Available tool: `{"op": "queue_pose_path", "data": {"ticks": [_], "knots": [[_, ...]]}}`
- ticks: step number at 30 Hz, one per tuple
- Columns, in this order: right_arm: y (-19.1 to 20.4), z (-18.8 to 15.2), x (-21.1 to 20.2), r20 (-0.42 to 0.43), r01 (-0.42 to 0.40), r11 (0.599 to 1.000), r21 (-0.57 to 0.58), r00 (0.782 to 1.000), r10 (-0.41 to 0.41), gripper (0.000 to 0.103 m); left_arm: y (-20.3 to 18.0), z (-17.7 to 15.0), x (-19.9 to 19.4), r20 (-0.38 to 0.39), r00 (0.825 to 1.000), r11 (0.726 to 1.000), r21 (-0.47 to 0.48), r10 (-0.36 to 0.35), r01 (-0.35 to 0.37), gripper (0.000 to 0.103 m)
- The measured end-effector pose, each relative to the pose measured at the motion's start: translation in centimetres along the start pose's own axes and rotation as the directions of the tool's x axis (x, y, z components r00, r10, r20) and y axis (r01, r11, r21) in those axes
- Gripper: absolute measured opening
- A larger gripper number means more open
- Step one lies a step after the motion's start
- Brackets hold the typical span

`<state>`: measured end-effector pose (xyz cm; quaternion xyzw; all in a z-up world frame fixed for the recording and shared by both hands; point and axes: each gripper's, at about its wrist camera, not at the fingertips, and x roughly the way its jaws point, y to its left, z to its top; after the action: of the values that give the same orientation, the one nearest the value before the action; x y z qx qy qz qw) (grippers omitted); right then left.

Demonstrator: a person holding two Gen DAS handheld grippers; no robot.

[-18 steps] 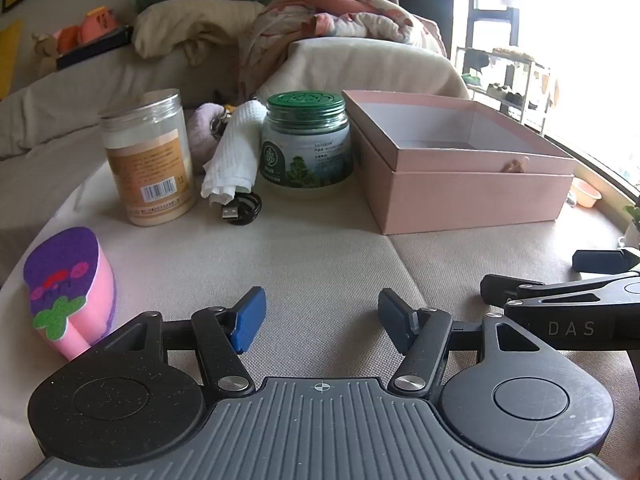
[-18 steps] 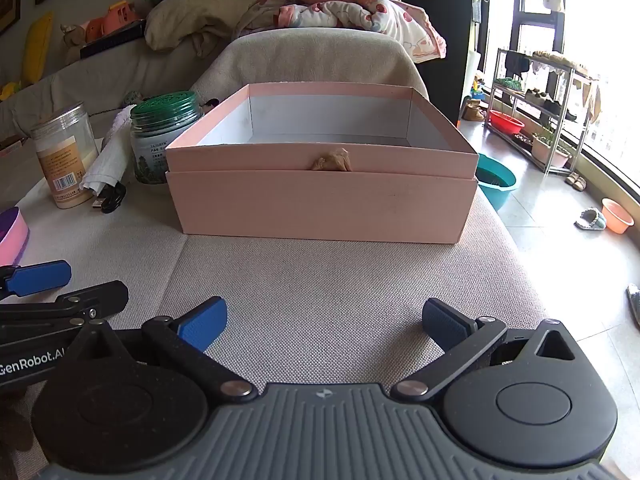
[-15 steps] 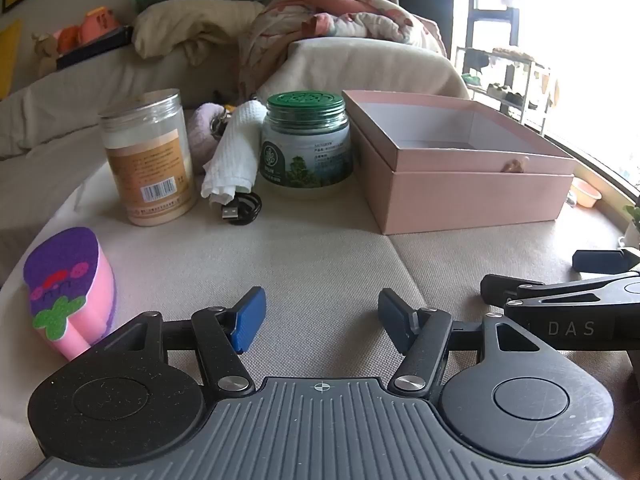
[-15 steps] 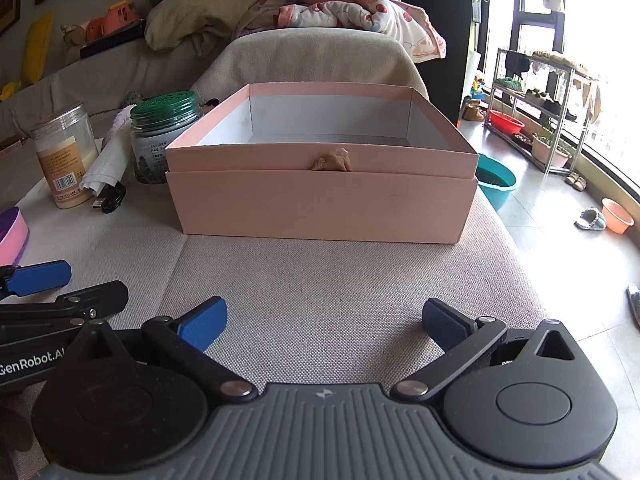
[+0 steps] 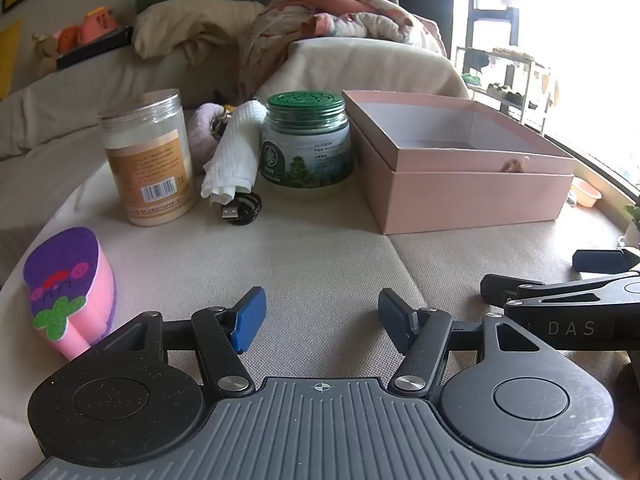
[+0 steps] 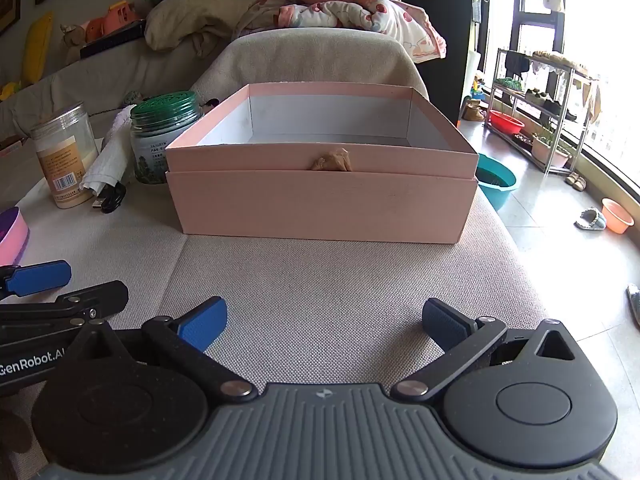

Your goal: Organize soft objects

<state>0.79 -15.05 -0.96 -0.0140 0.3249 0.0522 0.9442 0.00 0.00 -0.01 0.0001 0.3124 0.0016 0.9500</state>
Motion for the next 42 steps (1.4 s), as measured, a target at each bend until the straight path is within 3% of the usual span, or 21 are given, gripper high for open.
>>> {"op": "queue_pose_path", "data": {"ticks": [19,22,26,30,37,42], "knots": [[0.0,-0.1,0.0,0.0,0.0,1.0,0.001,1.0,0.0,0.103,0.0,0.0,0.0,0.0,1.0,1.0,-0.001,-0.002,0.002,0.067],[-0.1,-0.1,0.0,-0.015,-0.01,1.0,-0.007,1.0,0.01,0.103,0.2,0.0,-0.1,0.005,0.999,0.999,-0.007,-0.042,0.042,0.067],[-0.2,0.9,0.1,-0.108,-0.032,0.999,-0.024,0.994,0.029,0.103,0.6,0.3,-0.6,-0.002,0.995,0.995,-0.015,-0.099,0.099,0.066],[-0.2,0.8,-0.2,-0.111,-0.022,1.0,-0.022,0.994,0.02,0.103,2.4,1.5,-1.2,0.031,0.991,0.989,-0.065,-0.128,0.129,0.066],[-0.1,0.5,-0.5,-0.096,-0.024,0.999,-0.027,0.995,0.022,0.103,6.5,6.8,-1.0,0.166,0.986,0.999,-0.032,-0.028,0.033,0.066],[-0.1,0.4,-0.6,-0.09,-0.03,0.999,-0.03,0.996,0.027,0.103,7.1,9.1,3.0,0.129,0.992,1.0,0.008,0.002,-0.003,0.064]]}}
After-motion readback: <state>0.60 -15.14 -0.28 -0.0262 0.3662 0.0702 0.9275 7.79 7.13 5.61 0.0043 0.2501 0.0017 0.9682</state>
